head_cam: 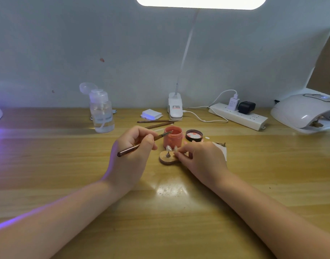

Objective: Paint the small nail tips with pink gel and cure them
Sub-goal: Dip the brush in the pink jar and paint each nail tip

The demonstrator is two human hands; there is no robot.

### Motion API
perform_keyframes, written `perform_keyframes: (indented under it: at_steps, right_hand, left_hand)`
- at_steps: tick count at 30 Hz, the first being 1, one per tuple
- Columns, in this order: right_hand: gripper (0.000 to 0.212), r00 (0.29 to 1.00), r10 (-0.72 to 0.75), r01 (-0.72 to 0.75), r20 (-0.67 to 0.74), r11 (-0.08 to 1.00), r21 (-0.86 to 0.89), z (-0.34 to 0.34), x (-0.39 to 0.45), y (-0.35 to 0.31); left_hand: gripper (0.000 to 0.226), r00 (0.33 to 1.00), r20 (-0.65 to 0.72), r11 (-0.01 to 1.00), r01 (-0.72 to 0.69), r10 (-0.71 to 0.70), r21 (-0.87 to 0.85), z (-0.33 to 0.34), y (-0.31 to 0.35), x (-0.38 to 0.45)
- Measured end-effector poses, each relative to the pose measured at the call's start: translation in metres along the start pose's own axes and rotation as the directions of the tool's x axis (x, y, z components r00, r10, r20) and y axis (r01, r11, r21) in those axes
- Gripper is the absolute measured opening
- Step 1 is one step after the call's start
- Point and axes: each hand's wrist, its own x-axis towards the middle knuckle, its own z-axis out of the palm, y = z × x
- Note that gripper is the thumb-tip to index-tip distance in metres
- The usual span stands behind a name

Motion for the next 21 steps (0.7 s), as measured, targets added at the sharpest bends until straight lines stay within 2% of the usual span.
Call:
perform_keyframes:
  at_steps: [5, 9, 15, 18, 21]
  right_hand:
    - [0.015, 0.996, -0.029, 0.040, -0.086, 0.991, 0.129, -0.002, -0.005, -0.001]
    - [0.011, 0.989, -0.025, 0.059, -0.143, 0.969, 0.242, -0.004, -0.006, -0.002]
    - [0.005, 0.980, -0.005, 0.078, -0.201, 0.930, 0.358, -0.006, -0.006, -0.003]
    - [0.002, 0.973, -0.019, 0.103, -0.230, 0.929, 0.356, -0.005, -0.006, -0.002]
    - [0.004, 0.964, -0.040, 0.133, -0.262, 0.928, 0.347, -0.005, -0.007, -0.002]
  left_hand:
    - [0.020, 0.999, 0.000, 0.986, 0.039, -0.039, 0.162, 0.004, 0.007, 0.030]
    - [0.023, 0.980, 0.050, 0.909, 0.157, -0.191, 0.387, 0.017, 0.020, 0.069]
    - [0.017, 0.892, 0.187, 0.828, 0.279, -0.411, 0.487, 0.042, 0.029, 0.106]
    - [0.013, 0.851, 0.266, 0.783, 0.236, -0.452, 0.575, 0.050, 0.029, 0.109]
    - [0.011, 0.851, 0.254, 0.782, 0.252, -0.460, 0.570, 0.050, 0.028, 0.110]
